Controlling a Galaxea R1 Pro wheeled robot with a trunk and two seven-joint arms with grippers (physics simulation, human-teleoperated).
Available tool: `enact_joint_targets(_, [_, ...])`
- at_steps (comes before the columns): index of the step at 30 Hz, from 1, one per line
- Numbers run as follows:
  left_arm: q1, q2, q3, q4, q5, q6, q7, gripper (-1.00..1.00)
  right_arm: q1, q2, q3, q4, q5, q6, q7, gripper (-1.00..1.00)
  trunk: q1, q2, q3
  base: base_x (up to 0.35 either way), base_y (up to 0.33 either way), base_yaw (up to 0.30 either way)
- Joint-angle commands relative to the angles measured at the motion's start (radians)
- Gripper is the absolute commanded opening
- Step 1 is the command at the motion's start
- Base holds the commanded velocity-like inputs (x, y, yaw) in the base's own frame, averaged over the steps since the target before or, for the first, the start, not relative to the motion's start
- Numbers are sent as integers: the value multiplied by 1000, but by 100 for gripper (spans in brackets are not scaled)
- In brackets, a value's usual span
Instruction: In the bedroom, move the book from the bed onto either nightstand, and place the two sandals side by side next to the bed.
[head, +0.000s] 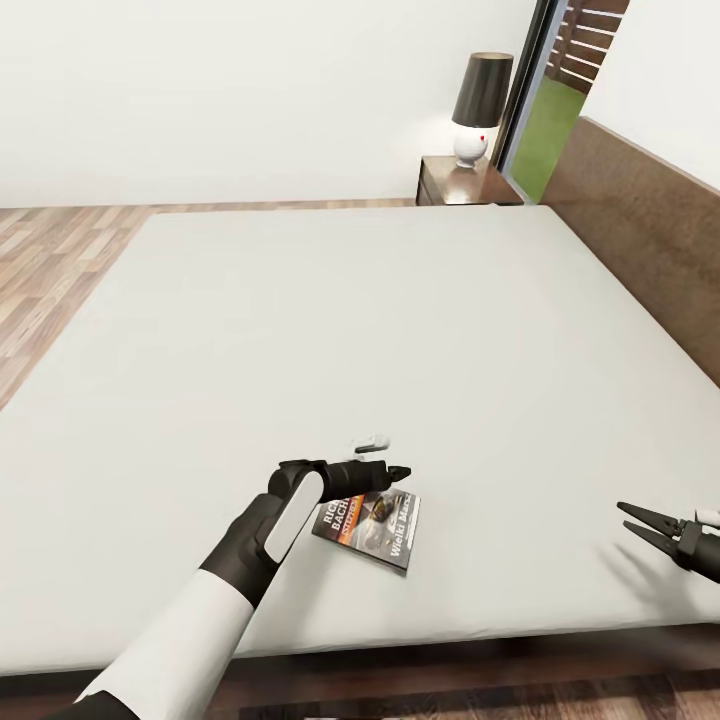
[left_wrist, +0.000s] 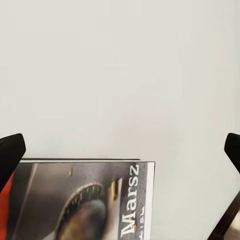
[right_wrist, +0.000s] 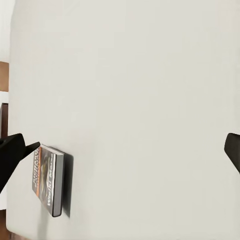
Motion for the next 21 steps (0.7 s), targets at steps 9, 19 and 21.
enact_joint_targets(9, [0, 0, 1, 0, -3, 4, -4, 100, -1, 0, 0, 0, -4, 7, 1, 100, 15, -28, -13, 0, 0, 0])
enact_joint_targets(19, [0, 0, 1, 0, -3, 2, -4, 100, -1, 0, 0, 0, -4, 7, 1, 100, 15, -28, -13, 0, 0, 0])
enact_joint_targets(21, [-1, 0, 1, 0, -3, 2, -4, 100, -1, 0, 0, 0, -4, 7, 1, 100, 15, -28, -13, 0, 0, 0])
